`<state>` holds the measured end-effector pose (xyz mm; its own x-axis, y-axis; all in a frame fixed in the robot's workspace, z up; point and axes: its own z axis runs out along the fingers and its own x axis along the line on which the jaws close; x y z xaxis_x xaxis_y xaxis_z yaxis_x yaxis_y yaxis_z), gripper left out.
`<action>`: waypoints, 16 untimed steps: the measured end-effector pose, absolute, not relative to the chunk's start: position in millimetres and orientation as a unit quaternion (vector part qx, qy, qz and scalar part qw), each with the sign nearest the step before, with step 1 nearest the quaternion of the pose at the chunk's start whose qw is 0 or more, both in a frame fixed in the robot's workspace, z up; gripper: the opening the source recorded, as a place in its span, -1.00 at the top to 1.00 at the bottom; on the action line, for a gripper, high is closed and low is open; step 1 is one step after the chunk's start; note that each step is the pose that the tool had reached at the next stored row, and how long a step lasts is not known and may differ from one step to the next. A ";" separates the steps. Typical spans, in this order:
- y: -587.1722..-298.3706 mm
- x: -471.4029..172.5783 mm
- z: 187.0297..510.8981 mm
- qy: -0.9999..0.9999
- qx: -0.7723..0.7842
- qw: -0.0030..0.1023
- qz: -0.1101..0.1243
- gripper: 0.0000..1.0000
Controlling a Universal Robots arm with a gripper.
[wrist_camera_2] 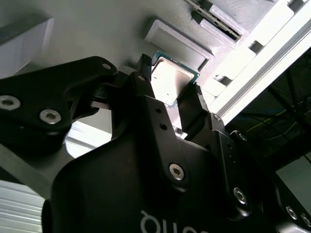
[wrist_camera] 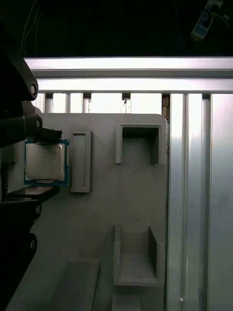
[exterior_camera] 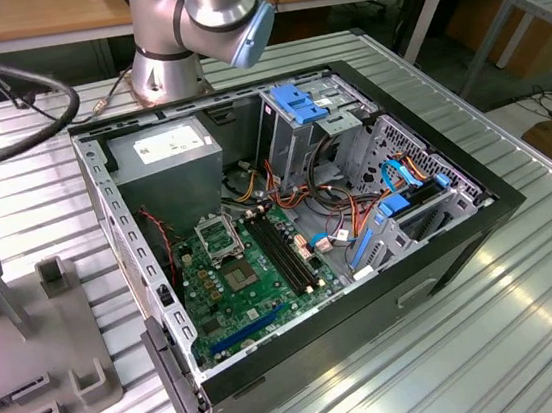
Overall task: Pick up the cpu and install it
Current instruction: 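Pick up the cpu and move it towards the insertion slot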
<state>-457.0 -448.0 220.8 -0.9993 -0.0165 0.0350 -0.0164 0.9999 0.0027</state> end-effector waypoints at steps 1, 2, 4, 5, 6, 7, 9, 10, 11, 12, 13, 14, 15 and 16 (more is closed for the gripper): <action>-448.0 -457.0 223.7 -1.000 0.008 0.017 -0.001 0.06; -448.0 -457.0 227.1 -1.000 0.008 0.018 -0.001 0.06; -448.0 -457.0 235.5 -1.000 0.008 0.018 -0.001 0.06; -448.0 -457.0 239.2 -1.000 0.008 0.018 -0.001 0.06; -448.0 -457.0 242.4 -1.000 0.008 0.018 -0.001 0.06; -448.0 -457.0 244.7 -1.000 0.008 0.017 -0.001 0.06; -447.9 -457.0 244.7 -1.000 0.008 0.017 -0.001 0.06; -448.0 -457.0 244.9 -1.000 0.008 0.018 -0.001 0.06; -448.0 -457.0 245.0 -1.000 0.008 0.018 -0.001 0.06; -448.0 -457.0 245.0 -1.000 0.008 0.017 -0.001 0.06; -448.0 -457.0 245.1 -1.000 0.008 0.018 -0.001 0.06; -448.0 -457.0 245.1 -1.000 0.008 0.018 -0.001 0.06; -448.0 -457.0 245.2 -1.000 0.008 0.017 -0.001 0.06; -448.0 -457.0 245.4 -1.000 0.008 0.018 -0.001 0.06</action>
